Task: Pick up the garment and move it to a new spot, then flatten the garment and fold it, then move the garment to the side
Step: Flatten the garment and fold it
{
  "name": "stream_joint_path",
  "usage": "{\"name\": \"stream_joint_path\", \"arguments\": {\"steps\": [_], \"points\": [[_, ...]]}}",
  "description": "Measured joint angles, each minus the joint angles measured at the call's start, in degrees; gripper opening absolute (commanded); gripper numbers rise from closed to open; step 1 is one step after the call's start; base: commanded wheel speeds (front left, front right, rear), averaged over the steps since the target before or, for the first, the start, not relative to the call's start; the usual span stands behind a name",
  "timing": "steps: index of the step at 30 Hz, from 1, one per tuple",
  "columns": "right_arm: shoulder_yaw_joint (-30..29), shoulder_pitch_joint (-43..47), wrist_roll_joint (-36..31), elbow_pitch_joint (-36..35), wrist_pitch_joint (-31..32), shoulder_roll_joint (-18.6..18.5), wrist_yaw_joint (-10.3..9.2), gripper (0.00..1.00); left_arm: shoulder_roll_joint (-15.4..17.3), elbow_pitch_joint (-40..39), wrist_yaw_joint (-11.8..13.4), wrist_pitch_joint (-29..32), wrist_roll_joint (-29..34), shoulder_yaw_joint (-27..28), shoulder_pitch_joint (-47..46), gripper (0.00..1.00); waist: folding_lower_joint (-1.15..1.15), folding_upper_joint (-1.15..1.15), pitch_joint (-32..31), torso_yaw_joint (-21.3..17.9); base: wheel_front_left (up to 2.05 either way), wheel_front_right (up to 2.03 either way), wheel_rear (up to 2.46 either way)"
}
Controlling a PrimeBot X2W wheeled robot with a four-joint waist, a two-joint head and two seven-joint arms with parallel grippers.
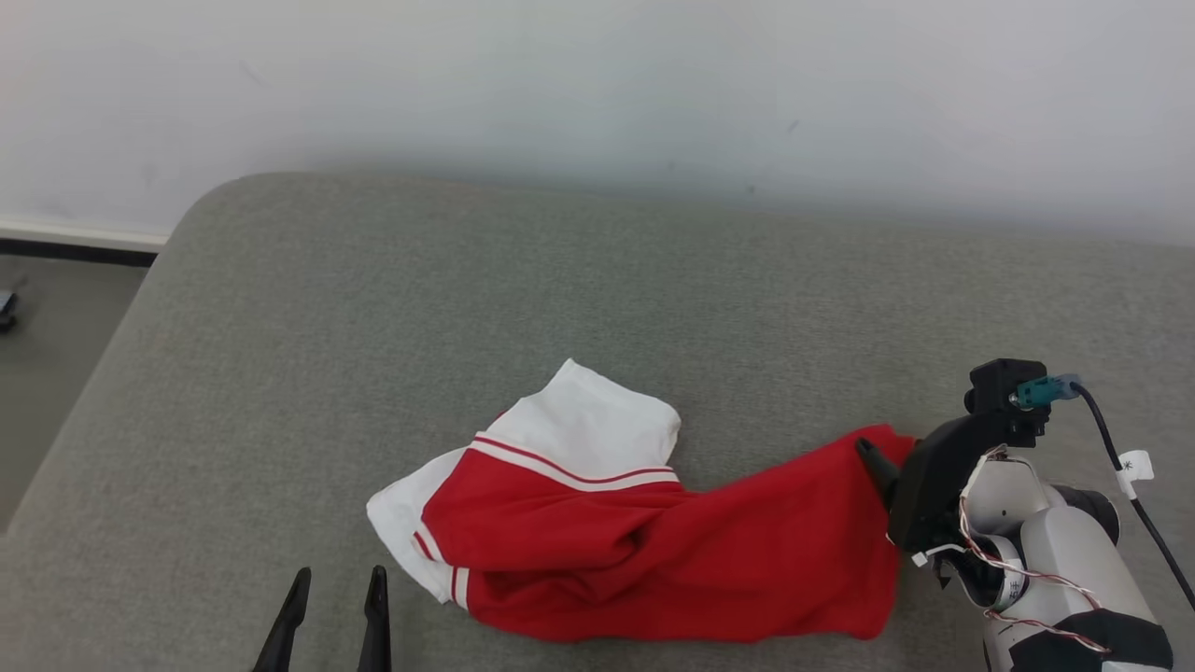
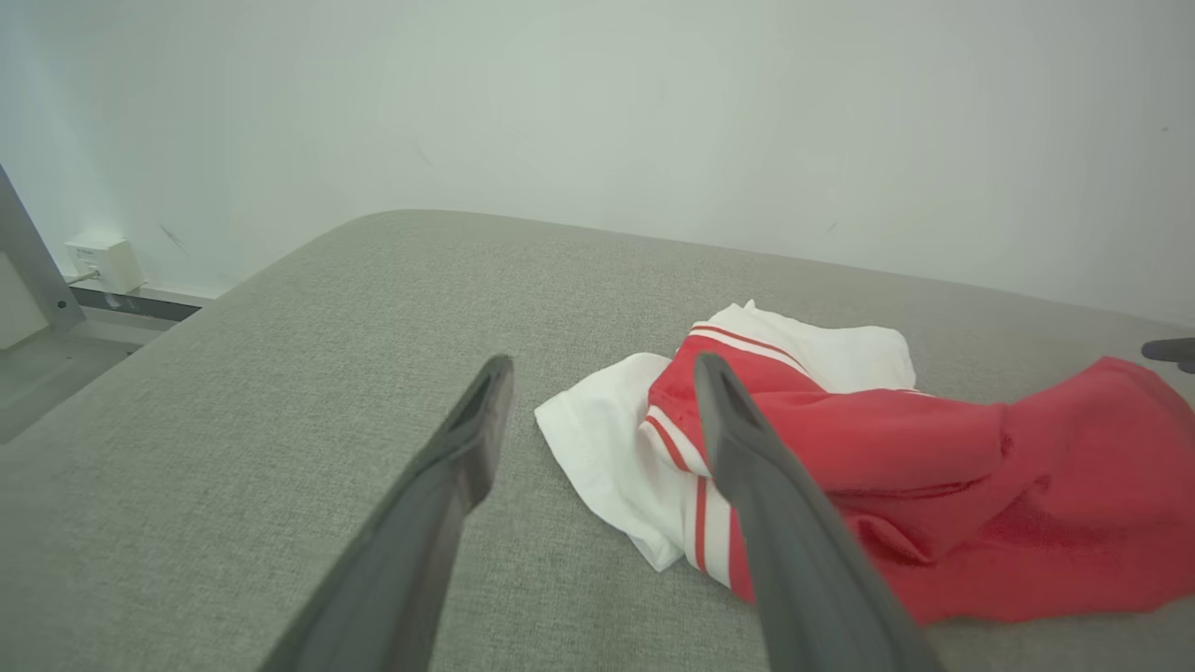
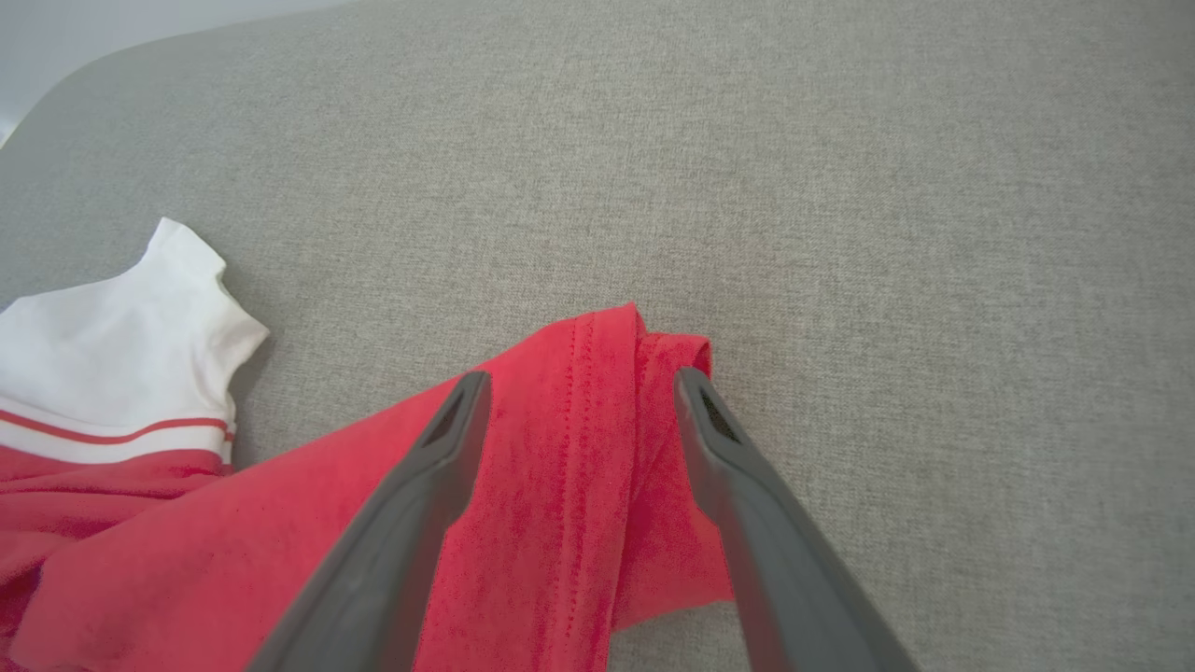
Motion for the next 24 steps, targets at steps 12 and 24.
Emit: {"name": "stream_joint_path", "arguments": {"steps": [12,24], "points": [[-3.48,-3.07,-2.99,5.53,3.43,0.24,0.0,1.0,0.19,-0.1,0.0,0.01,0.0,-0.94,-0.23,1.0,0.0,0.0,2.12,3.37,0.0,0.0,0.0],[-2.29,-4.87,-5.41,3.34,-6.57,-0.19,0.0,0.0,0.4,0.16,0.0,0.0,-0.26,-0.48,-0.2,1.0,-0.01,0.0,1.68,3.22,0.0,0.0,0.0]]}}
